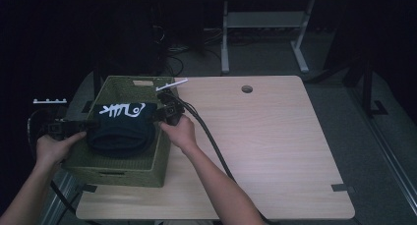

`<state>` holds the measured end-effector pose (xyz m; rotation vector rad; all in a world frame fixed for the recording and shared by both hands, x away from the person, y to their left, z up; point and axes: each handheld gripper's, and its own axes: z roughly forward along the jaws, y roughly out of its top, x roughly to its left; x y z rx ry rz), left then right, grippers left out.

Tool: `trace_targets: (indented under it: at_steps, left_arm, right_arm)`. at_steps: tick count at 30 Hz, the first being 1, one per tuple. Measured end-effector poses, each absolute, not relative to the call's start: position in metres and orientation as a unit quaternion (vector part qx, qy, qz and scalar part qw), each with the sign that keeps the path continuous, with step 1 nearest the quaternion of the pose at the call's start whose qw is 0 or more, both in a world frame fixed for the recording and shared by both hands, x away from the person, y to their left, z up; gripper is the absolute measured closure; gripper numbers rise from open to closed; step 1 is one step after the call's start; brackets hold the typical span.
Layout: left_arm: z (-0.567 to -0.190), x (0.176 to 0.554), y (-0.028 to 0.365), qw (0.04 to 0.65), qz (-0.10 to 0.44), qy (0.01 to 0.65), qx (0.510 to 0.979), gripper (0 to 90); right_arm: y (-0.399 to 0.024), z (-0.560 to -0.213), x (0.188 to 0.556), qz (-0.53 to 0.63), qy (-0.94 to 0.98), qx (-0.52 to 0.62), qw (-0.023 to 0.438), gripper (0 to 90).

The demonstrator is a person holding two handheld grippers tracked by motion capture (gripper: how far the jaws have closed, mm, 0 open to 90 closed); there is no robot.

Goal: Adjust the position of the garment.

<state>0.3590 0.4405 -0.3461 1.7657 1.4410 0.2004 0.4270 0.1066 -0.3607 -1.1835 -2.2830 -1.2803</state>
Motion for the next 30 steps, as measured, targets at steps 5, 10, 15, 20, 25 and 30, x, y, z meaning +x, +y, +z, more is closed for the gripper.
trace_targets:
  at_steps: [5,10,15,20,25,30]
  left_arm:
    - [-0.3494,0.3599,0.4419,0.407,0.083,0.577,0.703,75.8]
    - [-0.3508,0.3614,0.4430,0.395,0.088,0.580,0.707,76.1]
    - [-0.3528,0.3630,0.4430,0.390,0.090,0.581,0.709,76.2]
    - [-0.3522,0.3641,0.4430,0.382,0.103,0.584,0.709,71.3]
    - [-0.3505,0.3633,0.4440,0.378,0.112,0.586,0.708,69.9]
    - [-0.3467,0.3630,0.4400,0.383,0.116,0.581,0.709,69.7]
  right_arm:
    - [0.1087,-0.3629,0.4280,-0.439,-0.788,-0.410,0.133,80.5]
    - [0.1108,-0.3635,0.4277,-0.437,-0.790,-0.410,0.130,80.3]
    - [0.1120,-0.3645,0.4280,-0.435,-0.791,-0.410,0.128,79.6]
    - [0.1127,-0.3653,0.4285,-0.432,-0.793,-0.411,0.120,74.3]
    - [0.1118,-0.3616,0.4268,-0.429,-0.800,-0.407,0.097,68.8]
    - [0.1075,-0.3554,0.4254,-0.433,-0.800,-0.405,0.093,68.1]
